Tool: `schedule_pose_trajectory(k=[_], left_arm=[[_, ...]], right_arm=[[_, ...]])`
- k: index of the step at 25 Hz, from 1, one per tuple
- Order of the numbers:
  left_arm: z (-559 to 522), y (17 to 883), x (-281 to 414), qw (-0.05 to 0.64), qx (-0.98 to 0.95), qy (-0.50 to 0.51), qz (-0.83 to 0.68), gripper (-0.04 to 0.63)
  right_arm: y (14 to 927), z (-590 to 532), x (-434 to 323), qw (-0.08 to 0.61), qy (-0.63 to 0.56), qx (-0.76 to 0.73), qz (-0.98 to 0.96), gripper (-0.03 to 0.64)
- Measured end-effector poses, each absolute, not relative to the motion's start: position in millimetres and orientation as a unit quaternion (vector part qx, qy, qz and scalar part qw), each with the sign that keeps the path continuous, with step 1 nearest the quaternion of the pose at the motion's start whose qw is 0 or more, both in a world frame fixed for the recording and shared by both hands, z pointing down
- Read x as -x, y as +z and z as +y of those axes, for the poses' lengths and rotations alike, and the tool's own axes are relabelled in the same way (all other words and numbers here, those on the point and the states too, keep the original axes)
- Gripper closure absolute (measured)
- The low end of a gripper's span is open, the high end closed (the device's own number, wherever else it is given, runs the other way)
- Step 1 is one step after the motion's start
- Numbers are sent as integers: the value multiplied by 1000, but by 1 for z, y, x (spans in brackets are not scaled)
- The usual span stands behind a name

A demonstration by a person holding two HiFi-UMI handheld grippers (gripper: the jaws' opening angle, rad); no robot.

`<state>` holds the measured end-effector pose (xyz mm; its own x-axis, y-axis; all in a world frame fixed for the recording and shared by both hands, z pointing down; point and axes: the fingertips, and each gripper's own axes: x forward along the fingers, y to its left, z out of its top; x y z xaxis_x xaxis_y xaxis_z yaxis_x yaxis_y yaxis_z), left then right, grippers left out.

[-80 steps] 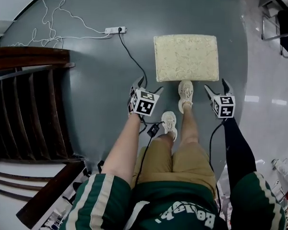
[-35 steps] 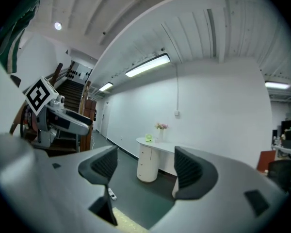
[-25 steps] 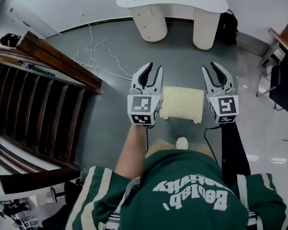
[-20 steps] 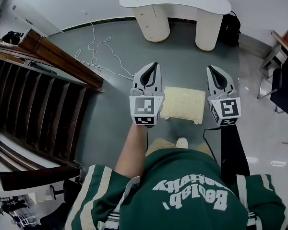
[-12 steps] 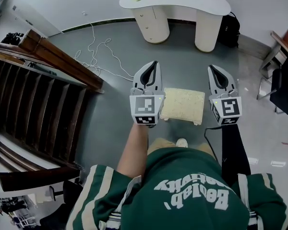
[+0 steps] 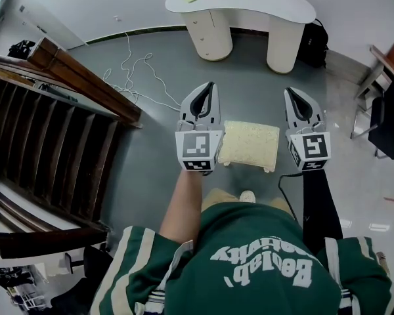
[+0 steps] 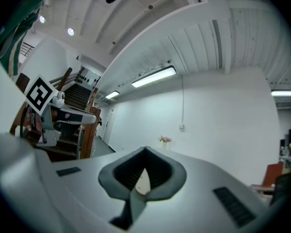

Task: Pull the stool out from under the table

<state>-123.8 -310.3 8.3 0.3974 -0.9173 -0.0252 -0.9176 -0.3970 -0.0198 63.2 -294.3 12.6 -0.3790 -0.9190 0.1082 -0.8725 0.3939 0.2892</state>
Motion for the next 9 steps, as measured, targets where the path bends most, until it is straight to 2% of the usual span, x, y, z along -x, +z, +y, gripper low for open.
schedule_pose_trajectory(k=[9], left_arm=[[-296,-16,140,75,811,33,579,591]], right_arm=[[2,-287,-59,120,-111,-547,-821,614]])
